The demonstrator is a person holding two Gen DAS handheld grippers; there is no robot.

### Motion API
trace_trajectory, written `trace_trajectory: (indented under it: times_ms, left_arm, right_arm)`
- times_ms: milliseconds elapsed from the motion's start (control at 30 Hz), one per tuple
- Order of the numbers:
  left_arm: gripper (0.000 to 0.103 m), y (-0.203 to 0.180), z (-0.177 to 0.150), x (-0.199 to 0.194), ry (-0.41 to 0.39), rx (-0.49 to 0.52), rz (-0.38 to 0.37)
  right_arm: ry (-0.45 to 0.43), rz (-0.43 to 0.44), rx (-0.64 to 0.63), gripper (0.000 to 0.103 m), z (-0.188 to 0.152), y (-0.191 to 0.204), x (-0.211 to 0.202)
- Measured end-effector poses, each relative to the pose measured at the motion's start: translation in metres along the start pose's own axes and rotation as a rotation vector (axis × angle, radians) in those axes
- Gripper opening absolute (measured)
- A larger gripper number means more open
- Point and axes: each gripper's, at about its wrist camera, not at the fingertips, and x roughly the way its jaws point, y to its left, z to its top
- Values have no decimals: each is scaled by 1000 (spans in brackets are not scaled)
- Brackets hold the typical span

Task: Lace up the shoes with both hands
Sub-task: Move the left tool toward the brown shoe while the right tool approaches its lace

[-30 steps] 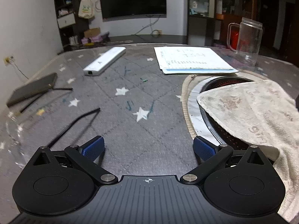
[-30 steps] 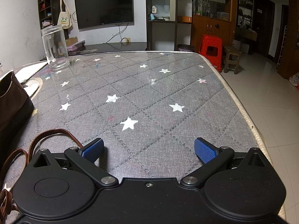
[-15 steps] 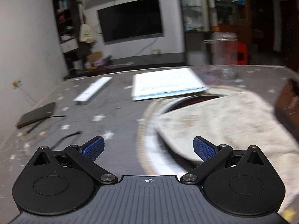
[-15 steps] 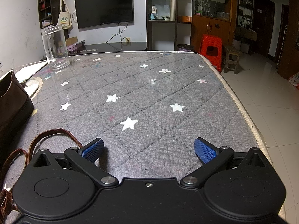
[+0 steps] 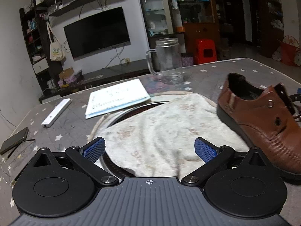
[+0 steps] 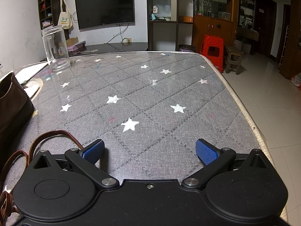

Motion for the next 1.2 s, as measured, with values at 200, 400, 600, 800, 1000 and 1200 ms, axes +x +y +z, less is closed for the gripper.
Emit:
trace_trajectory:
  times_ms: [200,400,600,800,1000,1200]
  left_arm:
    - [102,-10,4,-2,24,-34,-20]
    - [102,-20,12,-3,13,-49,-31]
    - [102,-30,19,-4,0,-43,-70]
    - [102,-40,22,-10,-17,0,-89]
    - [102,-46,21,-7,-4,18,-93]
    - [102,-49,19,-6,5,31,-102]
  right_arm:
    - [-3,18,18,103,0,1,-4]
    - [-23,73,42,103,2,-8,-17]
    - [-30,140,-12,103,10,-4,-36]
    - [-27,233,-114,103,22,14,-57]
    - [-7,275,-252,95,28,36,-67]
    - [27,337,-318,68,30,58,-62]
